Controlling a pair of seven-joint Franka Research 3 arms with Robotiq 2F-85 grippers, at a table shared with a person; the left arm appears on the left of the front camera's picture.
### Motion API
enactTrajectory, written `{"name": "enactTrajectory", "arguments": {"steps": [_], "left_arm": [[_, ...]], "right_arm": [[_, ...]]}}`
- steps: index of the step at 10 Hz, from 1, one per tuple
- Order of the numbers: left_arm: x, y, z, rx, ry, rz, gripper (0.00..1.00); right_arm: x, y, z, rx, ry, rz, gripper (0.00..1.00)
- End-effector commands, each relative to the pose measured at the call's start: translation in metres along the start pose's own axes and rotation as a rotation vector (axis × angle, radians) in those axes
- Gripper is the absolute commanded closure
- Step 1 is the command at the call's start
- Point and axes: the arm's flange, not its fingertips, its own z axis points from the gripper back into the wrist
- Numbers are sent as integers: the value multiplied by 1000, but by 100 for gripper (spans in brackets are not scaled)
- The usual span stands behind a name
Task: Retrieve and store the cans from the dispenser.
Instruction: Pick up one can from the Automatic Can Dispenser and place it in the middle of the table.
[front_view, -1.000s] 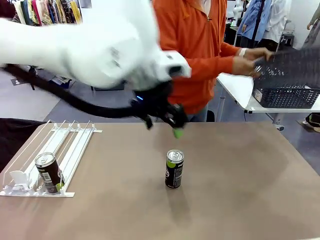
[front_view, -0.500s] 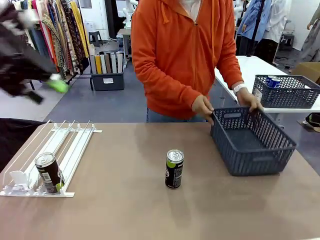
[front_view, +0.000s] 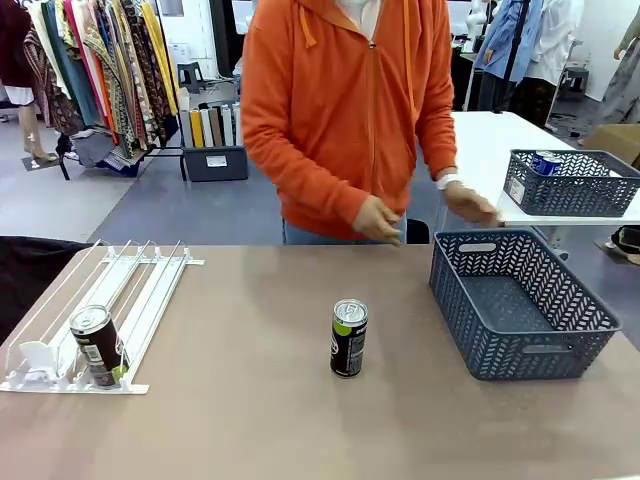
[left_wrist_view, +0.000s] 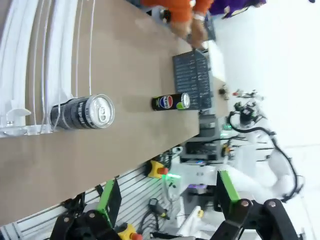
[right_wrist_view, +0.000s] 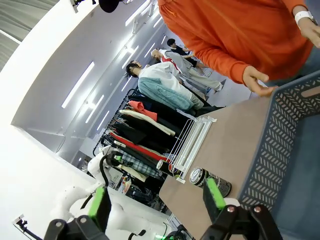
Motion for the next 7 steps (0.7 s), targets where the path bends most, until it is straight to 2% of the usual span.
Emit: {"name": "enactTrajectory", "arguments": {"steps": [1,2,7], "left_arm": [[-2,19,-20,-58,22,7,0],[0,0,0,0,0,0,0],[0,0,0,0,0,0,0]], "right_arm": [[4,4,-3,11,-17,-9,0],[4,4,-3,11,-17,-9,0],[4,4,-3,11,-17,-9,0]]}}
